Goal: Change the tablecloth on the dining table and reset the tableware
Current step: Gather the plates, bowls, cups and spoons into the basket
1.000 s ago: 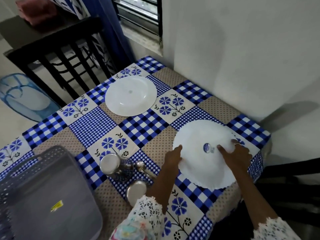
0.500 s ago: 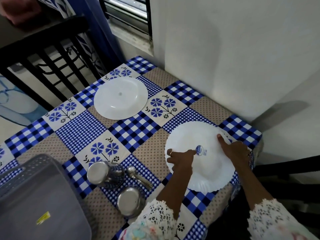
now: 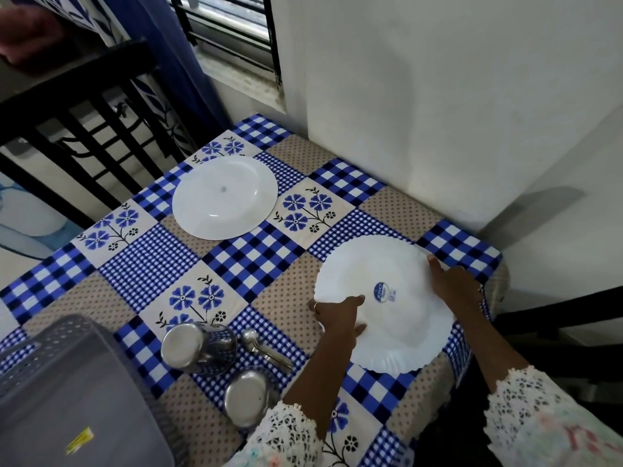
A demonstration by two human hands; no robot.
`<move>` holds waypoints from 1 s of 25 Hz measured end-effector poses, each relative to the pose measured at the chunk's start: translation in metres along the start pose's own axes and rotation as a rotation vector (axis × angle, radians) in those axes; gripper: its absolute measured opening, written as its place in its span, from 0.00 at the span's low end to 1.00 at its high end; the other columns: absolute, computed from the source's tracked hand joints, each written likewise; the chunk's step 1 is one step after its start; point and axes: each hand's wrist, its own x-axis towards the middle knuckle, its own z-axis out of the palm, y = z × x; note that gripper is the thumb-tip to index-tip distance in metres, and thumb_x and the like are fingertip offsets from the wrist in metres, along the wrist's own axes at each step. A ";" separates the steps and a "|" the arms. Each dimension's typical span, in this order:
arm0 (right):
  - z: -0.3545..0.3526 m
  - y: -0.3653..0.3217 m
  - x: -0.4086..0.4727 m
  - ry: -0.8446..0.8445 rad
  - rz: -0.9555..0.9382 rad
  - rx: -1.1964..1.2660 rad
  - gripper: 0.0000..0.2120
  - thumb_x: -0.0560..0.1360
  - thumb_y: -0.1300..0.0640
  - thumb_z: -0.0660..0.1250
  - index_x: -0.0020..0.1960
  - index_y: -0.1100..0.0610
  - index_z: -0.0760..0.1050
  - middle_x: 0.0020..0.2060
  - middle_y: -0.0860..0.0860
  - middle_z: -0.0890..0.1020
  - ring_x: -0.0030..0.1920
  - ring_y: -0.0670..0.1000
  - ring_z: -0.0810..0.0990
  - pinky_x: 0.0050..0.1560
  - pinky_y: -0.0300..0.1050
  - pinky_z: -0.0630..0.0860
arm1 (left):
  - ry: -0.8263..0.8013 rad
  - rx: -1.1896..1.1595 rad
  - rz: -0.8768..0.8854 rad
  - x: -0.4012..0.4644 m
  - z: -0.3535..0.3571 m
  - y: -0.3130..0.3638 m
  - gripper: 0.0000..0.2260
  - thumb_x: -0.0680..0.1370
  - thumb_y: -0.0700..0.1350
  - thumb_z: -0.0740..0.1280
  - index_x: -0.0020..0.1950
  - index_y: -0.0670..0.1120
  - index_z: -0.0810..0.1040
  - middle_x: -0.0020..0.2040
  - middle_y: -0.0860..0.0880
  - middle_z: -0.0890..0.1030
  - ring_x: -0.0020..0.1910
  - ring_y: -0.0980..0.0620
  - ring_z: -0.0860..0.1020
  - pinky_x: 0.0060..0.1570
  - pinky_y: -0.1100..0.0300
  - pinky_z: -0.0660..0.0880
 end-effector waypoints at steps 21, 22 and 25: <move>-0.018 -0.146 -0.037 -0.131 0.032 0.858 0.28 0.79 0.47 0.59 0.69 0.68 0.66 0.65 0.62 0.72 0.60 0.59 0.75 0.49 0.47 0.72 | -0.066 0.076 0.205 0.061 -0.051 0.127 0.34 0.72 0.54 0.72 0.71 0.39 0.64 0.66 0.44 0.71 0.65 0.40 0.69 0.63 0.45 0.70; -0.005 -0.170 -0.040 -0.153 0.034 0.864 0.28 0.79 0.47 0.58 0.69 0.68 0.64 0.66 0.62 0.72 0.63 0.60 0.73 0.55 0.49 0.72 | -0.036 0.051 0.258 0.068 -0.060 0.146 0.32 0.72 0.52 0.73 0.70 0.38 0.66 0.64 0.45 0.72 0.64 0.41 0.70 0.61 0.48 0.71; 0.036 -0.237 -0.055 -0.242 0.020 0.914 0.27 0.81 0.47 0.55 0.70 0.67 0.62 0.68 0.61 0.70 0.65 0.60 0.71 0.60 0.48 0.70 | 0.095 0.043 0.413 0.087 -0.092 0.189 0.28 0.69 0.44 0.75 0.65 0.36 0.71 0.63 0.42 0.75 0.61 0.43 0.74 0.57 0.57 0.70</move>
